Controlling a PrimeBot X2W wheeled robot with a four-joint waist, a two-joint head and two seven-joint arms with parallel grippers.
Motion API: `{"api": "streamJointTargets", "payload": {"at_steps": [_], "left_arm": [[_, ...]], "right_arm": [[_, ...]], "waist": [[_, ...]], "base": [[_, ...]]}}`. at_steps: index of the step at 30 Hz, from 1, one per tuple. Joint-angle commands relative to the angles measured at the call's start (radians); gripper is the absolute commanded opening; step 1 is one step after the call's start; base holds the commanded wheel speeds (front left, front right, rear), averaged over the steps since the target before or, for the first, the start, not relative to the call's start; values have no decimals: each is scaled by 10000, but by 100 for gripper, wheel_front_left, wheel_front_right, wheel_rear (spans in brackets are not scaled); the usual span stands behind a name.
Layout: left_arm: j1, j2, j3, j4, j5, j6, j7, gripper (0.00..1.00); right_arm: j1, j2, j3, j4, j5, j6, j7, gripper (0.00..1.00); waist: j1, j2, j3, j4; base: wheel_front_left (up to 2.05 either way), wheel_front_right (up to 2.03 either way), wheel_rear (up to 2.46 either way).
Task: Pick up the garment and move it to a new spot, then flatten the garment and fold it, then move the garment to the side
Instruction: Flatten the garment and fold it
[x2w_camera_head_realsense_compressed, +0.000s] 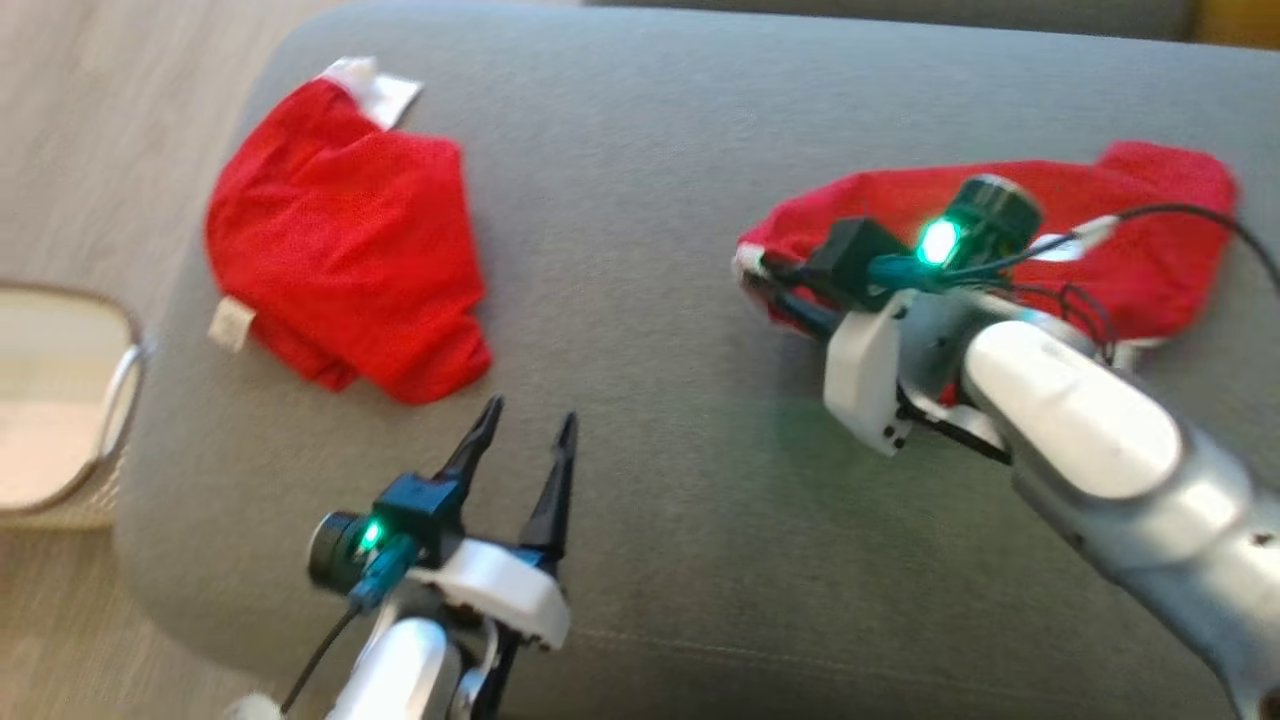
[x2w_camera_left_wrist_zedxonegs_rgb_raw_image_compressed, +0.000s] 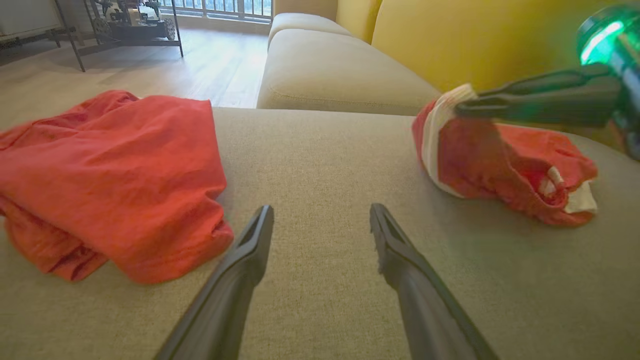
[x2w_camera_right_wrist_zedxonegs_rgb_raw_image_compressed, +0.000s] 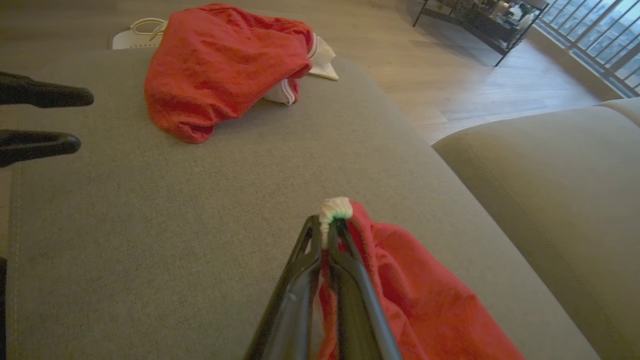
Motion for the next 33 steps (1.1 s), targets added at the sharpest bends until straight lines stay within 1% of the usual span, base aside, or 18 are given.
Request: {"api": "streamJointTargets", "payload": {"at_steps": [1,2,3,4,8,11,12,13,14,17,20,22,24,26,28,31,33], "left_arm": [[-486,53,48,-255,-220,45,-51,100],[-535,53,-62,-253,-309,93,-51,100],[-562,53,-144,-253,-383,145,-51,100],[-578,53,-207,-245,-432,188,-51,100],[-570,53,-261,-137,-481,313,-51,100],[-517,53,-169,-68,-462,379,-51,100],[-517,53,-169,-68,-462,379,-51,100],[-495,53,-103,-68,-436,383,-51,100],[-495,53,-103,-68,-436,383,-51,100],[-472,53,3,-117,-437,367,-51,100],[-423,53,137,-179,-418,362,-51,100],[-383,53,204,-215,-388,336,-51,100],[-347,53,278,-260,-354,319,-51,100],[-322,53,388,-391,-384,340,-51,100],[-306,53,508,-582,-458,382,-51,100],[-295,53,621,-880,-544,440,-51,100],[-306,53,666,-1083,-620,486,-51,100]], "right_arm": [[-525,429,577,533,554,-4,-271,0],[-631,639,869,965,808,-4,-384,0],[-748,849,1159,1328,993,-4,-530,22],[-856,1058,1396,1666,1179,-4,-659,100],[-1301,1756,2128,2645,1896,-4,-1093,100],[-1640,2046,2378,3387,2220,-4,-1117,100],[-1640,2046,2378,3387,2220,-4,-1117,100],[-1803,2159,2495,3921,2384,-4,-794,100],[-1803,2159,2495,3921,2384,-4,-794,100],[-1911,2195,2844,4354,2673,-4,-41,100],[-1842,2018,3263,4350,3144,-4,825,100],[-1797,1739,3459,4089,3544,-4,1302,100],[-1772,1384,3544,3708,3907,-4,1523,100],[-1817,997,3306,3420,4123,-4,1241,100],[-1803,659,2924,3204,4175,-4,734,100],[-1602,266,2017,3047,4067,-4,-343,100],[-1333,88,1228,3042,3888,-4,-1169,100]], "waist": [[-1,0,353,694],[-1,0,398,825],[-1,0,438,922],[-1,0,471,996],[-1,0,466,1064],[-1,0,320,887],[-1,0,320,887],[-1,0,175,686],[-1,0,175,686],[-1,0,-31,313],[-1,0,-265,-166],[-1,0,-385,-466],[-1,0,-511,-770],[-1,0,-602,-1077],[-1,0,-653,-1386],[-1,0,-711,-1828],[-1,0,-733,-2100]], "base": [[0,0,0],[0,0,0],[0,0,0],[0,0,0],[0,0,0],[0,0,0],[0,0,0],[0,0,0],[0,0,0],[0,0,0],[0,0,0],[0,0,0],[0,0,0],[0,0,0],[0,0,0],[0,0,0],[0,0,0]]}}
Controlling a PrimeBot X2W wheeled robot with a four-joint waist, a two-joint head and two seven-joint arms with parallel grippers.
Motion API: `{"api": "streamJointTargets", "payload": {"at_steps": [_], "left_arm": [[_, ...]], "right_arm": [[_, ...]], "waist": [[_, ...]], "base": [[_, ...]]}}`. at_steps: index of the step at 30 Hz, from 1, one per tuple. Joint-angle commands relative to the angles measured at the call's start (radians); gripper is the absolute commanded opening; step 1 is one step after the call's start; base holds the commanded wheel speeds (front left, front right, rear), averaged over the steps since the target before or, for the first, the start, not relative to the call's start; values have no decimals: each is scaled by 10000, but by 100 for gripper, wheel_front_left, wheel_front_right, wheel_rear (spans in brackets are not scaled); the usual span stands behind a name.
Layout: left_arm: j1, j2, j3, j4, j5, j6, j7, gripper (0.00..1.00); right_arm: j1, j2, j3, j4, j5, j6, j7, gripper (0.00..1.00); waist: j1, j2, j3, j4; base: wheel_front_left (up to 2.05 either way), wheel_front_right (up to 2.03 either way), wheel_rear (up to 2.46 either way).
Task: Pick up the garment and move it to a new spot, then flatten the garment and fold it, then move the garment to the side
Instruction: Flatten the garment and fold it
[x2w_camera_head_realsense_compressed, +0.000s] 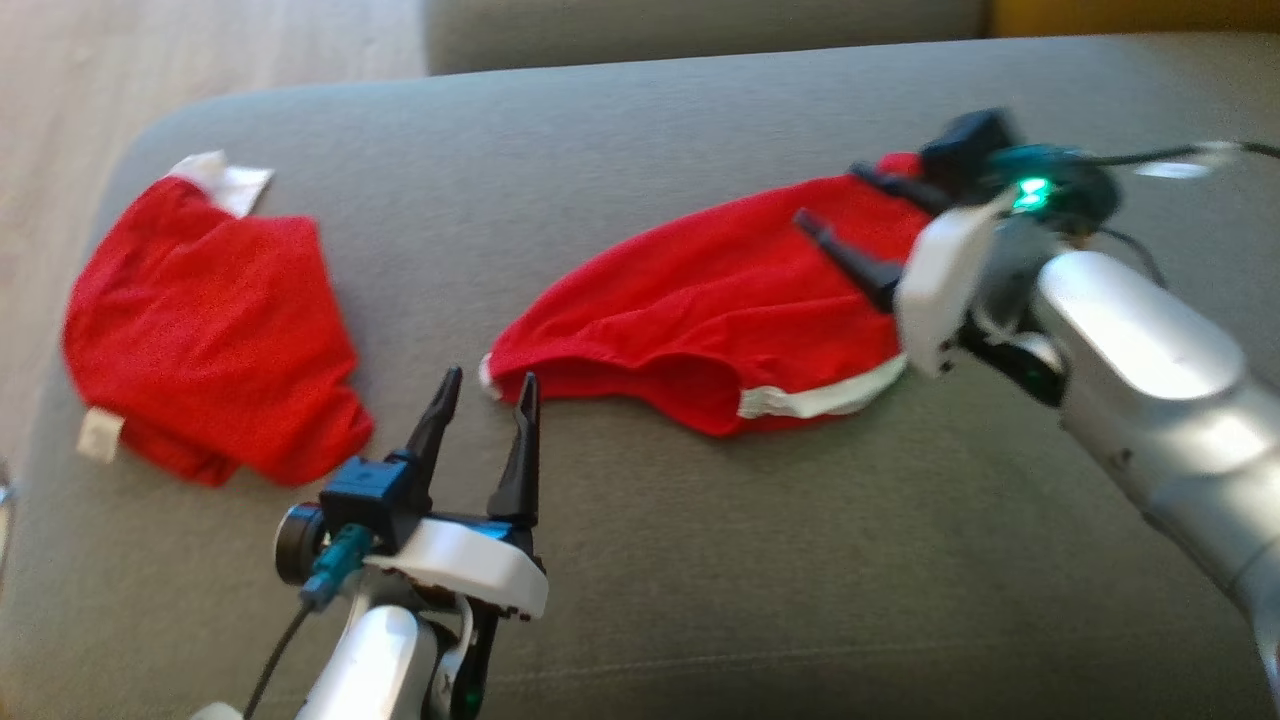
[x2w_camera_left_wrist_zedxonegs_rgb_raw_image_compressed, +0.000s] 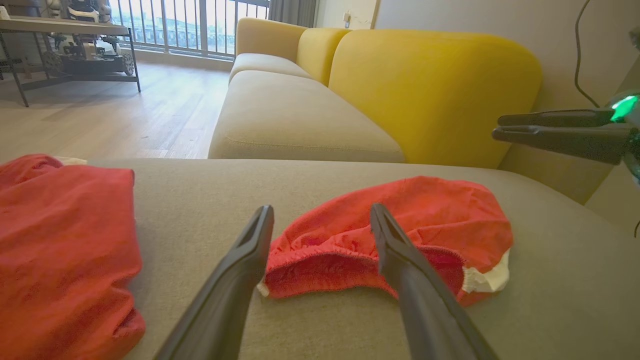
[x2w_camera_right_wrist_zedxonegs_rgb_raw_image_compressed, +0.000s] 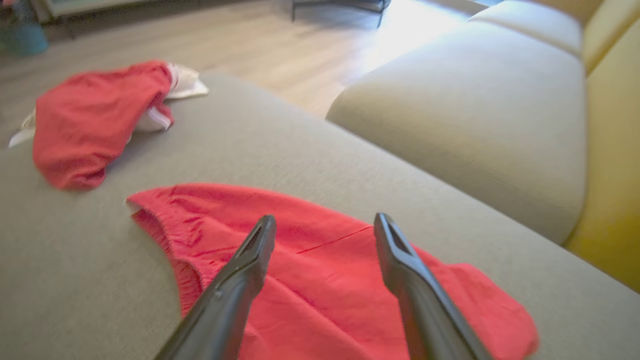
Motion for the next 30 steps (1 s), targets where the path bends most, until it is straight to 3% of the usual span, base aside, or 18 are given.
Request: {"api": "streamJointTargets", "payload": {"at_steps": [1,8,16,23,30], "left_arm": [[-245,54,369,-450,-79,94,-51,100],[-309,54,312,-844,-306,209,-51,100],[-403,54,112,-293,-514,74,-51,100],[-743,54,-180,677,-755,-140,-51,100],[-1403,54,-667,1925,-987,-172,-51,100]], "right_arm": [[376,-79,-388,-196,-166,-4,-403,100],[2321,257,-3936,-558,-972,-4,-2284,100],[5324,1792,-7625,-3426,-3359,-4,-2487,100],[6810,2800,-8981,-5829,-4869,-4,-1950,100],[7086,3051,-9208,-6655,-4997,-4,-1688,100]], "waist": [[1,0,-101,-445],[1,0,-30,-1364],[1,0,242,-2271],[1,0,608,-2849],[1,0,920,-3252]], "base": [[0,0,0],[0,0,0],[0,0,0],[0,0,0],[0,0,0]]}}
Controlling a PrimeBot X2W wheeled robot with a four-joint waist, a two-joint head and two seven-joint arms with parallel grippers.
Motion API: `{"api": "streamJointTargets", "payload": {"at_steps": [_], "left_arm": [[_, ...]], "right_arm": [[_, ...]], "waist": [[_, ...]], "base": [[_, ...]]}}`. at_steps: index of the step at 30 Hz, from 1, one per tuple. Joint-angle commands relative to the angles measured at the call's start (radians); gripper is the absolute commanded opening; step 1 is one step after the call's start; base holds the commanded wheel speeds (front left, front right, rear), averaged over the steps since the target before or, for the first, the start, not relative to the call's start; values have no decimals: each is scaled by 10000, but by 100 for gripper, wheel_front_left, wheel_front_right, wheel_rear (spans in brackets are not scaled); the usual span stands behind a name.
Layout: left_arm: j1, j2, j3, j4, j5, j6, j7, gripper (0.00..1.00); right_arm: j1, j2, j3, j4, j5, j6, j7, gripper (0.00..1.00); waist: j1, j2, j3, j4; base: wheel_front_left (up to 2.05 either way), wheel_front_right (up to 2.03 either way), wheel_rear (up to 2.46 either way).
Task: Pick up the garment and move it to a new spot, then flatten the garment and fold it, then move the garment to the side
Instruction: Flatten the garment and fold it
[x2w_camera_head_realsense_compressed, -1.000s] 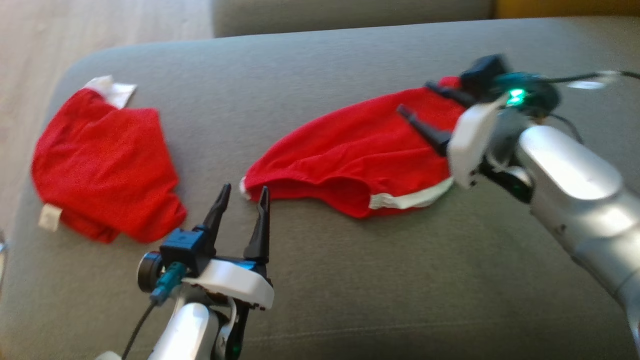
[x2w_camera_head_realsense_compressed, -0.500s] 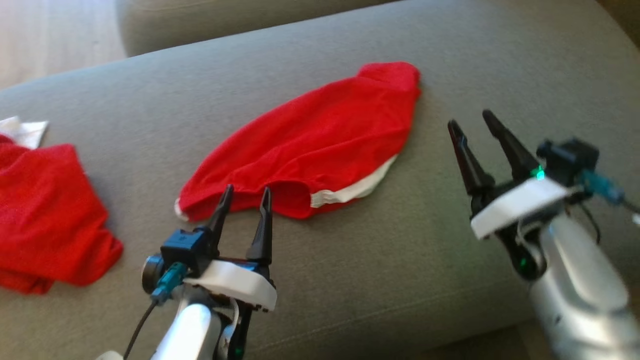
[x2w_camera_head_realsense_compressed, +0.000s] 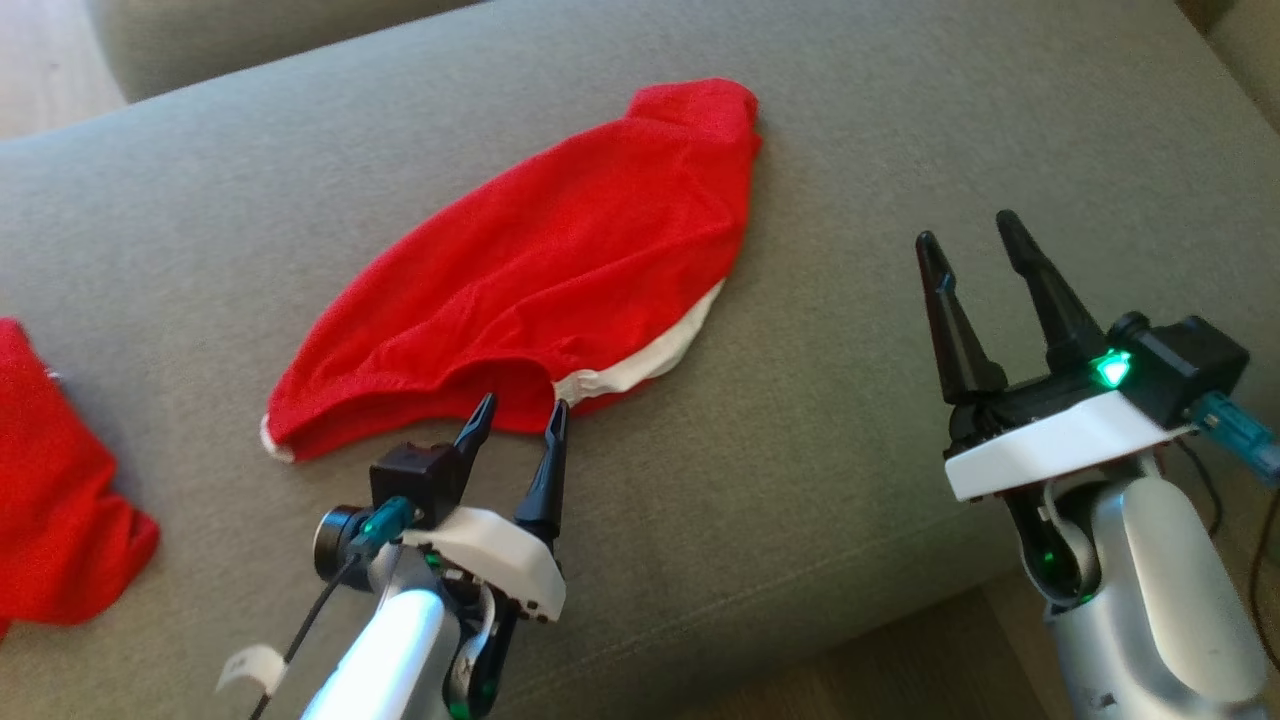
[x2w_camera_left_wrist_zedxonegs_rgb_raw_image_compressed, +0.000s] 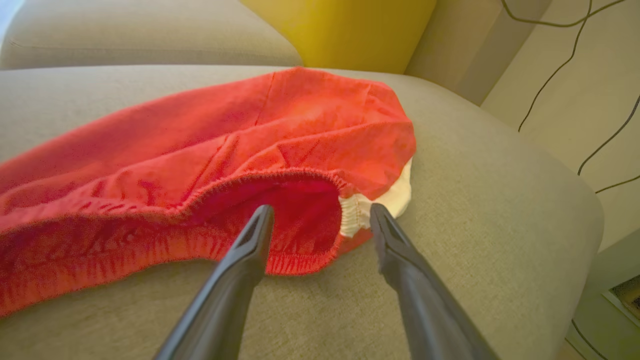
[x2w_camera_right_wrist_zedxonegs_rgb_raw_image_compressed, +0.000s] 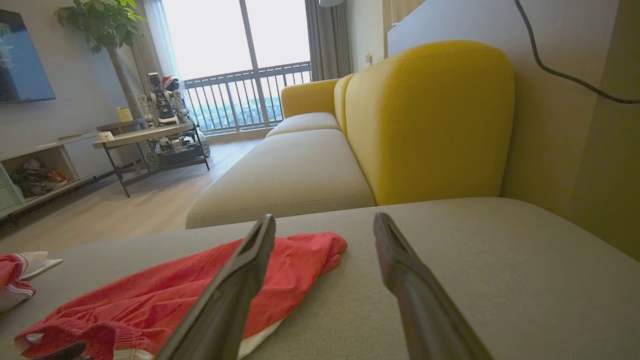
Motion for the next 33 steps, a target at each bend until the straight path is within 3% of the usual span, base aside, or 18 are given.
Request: {"api": "streamJointTargets", "payload": {"at_steps": [1,9,10,11,22,28,31,33], "left_arm": [[-521,58,189,-49,-79,-13,-53,100],[-1340,58,-280,1274,-630,-49,-53,100],[-1416,58,-357,1312,-677,-153,-53,25],[-1489,58,-404,1293,-701,-239,-53,0],[-1677,94,-967,-822,454,-1204,-53,0],[-2291,145,-1858,-1927,806,-1526,307,0],[-2570,91,-2245,-2674,-47,-1631,895,0],[-2613,69,-2443,-3538,-1844,-1647,1346,0]], "right_arm": [[62,93,130,-424,-51,-4,55,100],[163,148,-66,-497,-33,-4,31,100],[169,149,-75,-477,4,-4,17,100],[174,150,-82,-452,30,-4,0,100],[97,153,-689,107,204,-4,-383,100],[-203,153,-1532,749,558,-4,-693,100],[-372,154,-1921,1111,767,-4,-757,100],[-492,154,-2294,1040,1233,-4,-766,100]], "waist": [[-1,0,133,-177],[-1,0,312,-576],[-1,0,322,-595],[-1,0,332,-609],[-1,0,-63,-640],[-1,0,-661,-842],[-1,0,-980,-1001],[-1,0,-1198,-1089]], "base": [[0,0,0],[0,0,0],[0,0,0],[0,0,0],[0,0,0],[0,0,0],[0,0,0],[0,0,0]]}}
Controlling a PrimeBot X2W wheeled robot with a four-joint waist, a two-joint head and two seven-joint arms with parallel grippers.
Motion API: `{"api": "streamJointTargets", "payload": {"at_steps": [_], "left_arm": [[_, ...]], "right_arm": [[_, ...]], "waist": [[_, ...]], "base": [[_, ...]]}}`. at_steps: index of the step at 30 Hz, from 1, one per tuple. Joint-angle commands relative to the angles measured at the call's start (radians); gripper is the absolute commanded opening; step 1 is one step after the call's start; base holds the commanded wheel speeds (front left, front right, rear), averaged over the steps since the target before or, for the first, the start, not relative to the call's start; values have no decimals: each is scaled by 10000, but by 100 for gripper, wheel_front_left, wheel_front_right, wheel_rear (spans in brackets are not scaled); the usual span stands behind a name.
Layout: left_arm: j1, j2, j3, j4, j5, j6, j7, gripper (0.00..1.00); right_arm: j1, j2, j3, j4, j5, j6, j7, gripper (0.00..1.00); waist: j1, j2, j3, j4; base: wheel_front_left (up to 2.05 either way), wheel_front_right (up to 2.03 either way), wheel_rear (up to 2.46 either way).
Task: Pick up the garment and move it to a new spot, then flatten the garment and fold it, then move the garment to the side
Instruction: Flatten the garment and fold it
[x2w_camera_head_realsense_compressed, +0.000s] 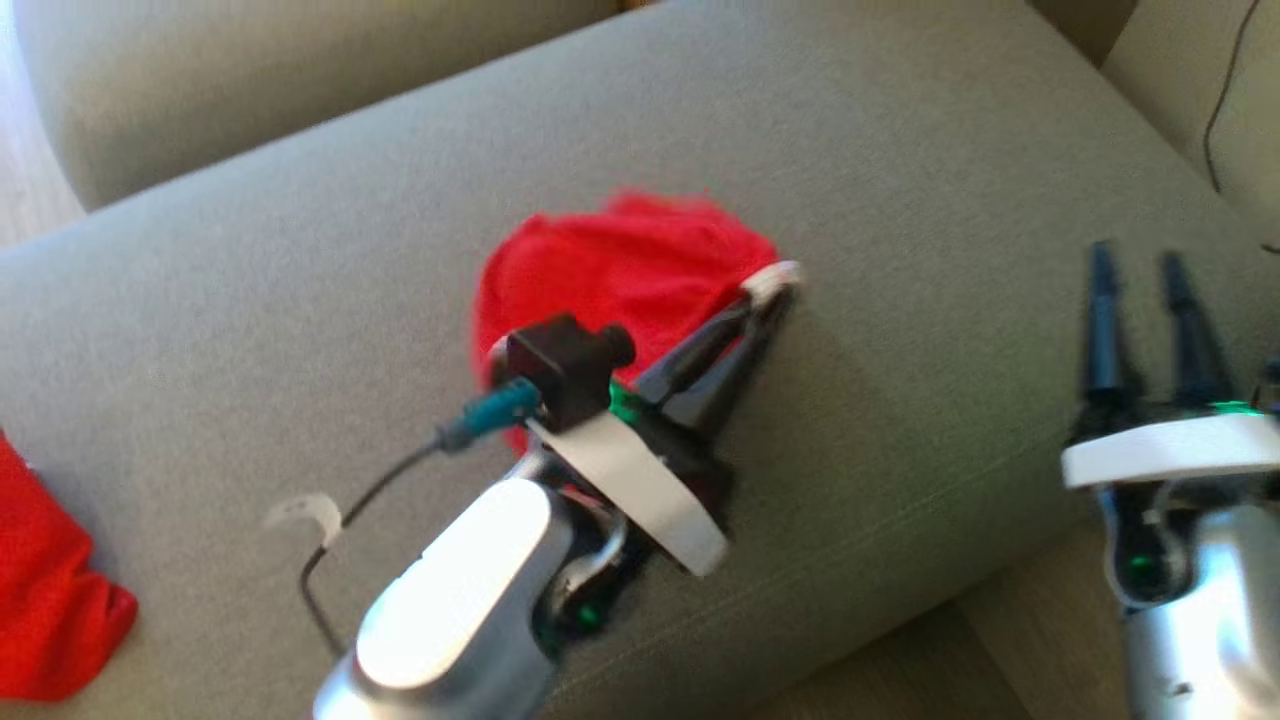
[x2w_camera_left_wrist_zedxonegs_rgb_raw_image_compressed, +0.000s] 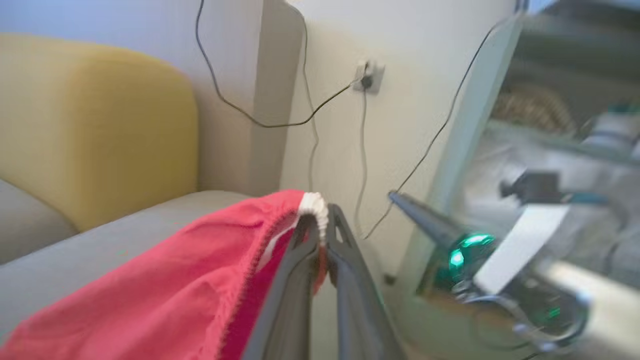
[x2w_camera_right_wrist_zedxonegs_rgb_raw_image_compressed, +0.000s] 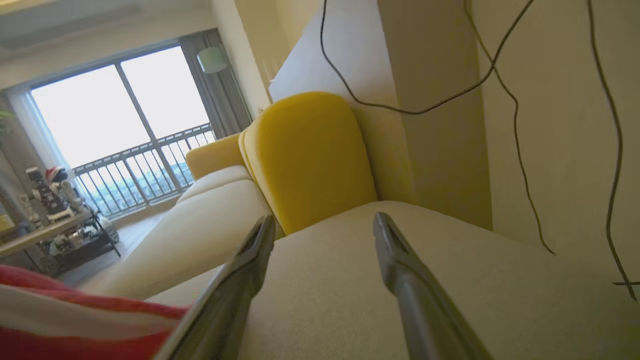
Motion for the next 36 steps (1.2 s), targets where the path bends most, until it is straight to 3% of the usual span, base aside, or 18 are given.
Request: {"api": "streamJointTargets", "payload": {"at_steps": [1,4,5,7,12,15,20,26,32,33,34,35,36], "left_arm": [[-633,-7,-9,-920,-892,83,240,0],[-1457,-10,-404,-1992,-2664,805,641,0],[-1457,-10,-404,-1992,-2664,805,641,0],[-2094,-11,-464,-2333,-3701,1334,739,0],[-3582,-13,106,-1972,-5298,2193,593,0],[-4260,356,545,-687,-5086,2451,688,0],[-4676,1844,603,2395,-4272,2487,926,0],[-5183,3228,578,6103,-3550,2614,912,0],[-5810,3547,630,7775,-3250,2462,221,0],[-5925,3546,588,7978,-3178,2421,127,6],[-6044,3540,551,8167,-3096,2406,-9,86],[-6155,3518,517,8346,-3030,2378,-134,100],[-6254,3480,470,8517,-2964,2341,-237,100]], "right_arm": [[-532,6,-58,-463,412,-4,-87,100],[-514,6,-310,-770,755,-4,-90,100],[-514,6,-310,-770,755,-4,-90,100],[-476,6,-234,-896,759,-4,-90,100],[-453,6,-102,-1089,852,-4,-92,100],[-456,6,5,-1129,995,-4,-92,100],[-569,6,366,-1169,1200,-4,-92,100],[-1000,7,1079,-1458,1463,-4,-93,100],[-1259,7,1831,-1667,1619,-4,-93,100],[-1279,7,1953,-1689,1607,-4,-93,100],[-1299,7,2071,-1701,1584,-4,-93,100],[-1319,7,2180,-1705,1556,-4,-93,100],[-1335,7,2274,-1705,1523,-4,-93,100]], "waist": [[0,0,-292,-154],[0,0,-400,-168],[0,0,-400,-168],[0,0,-402,-167],[0,0,-165,-76],[0,0,112,41],[0,0,633,178],[0,0,1775,140],[0,0,2591,139],[0,0,2685,161],[0,0,2761,182],[0,0,2816,210],[0,0,2849,246]], "base": [[0,0,0],[0,0,0],[0,0,0],[0,0,0],[0,0,0],[0,0,0],[0,0,0],[0,0,0],[0,0,0],[0,0,0],[0,0,0],[0,0,0],[0,0,0]]}}
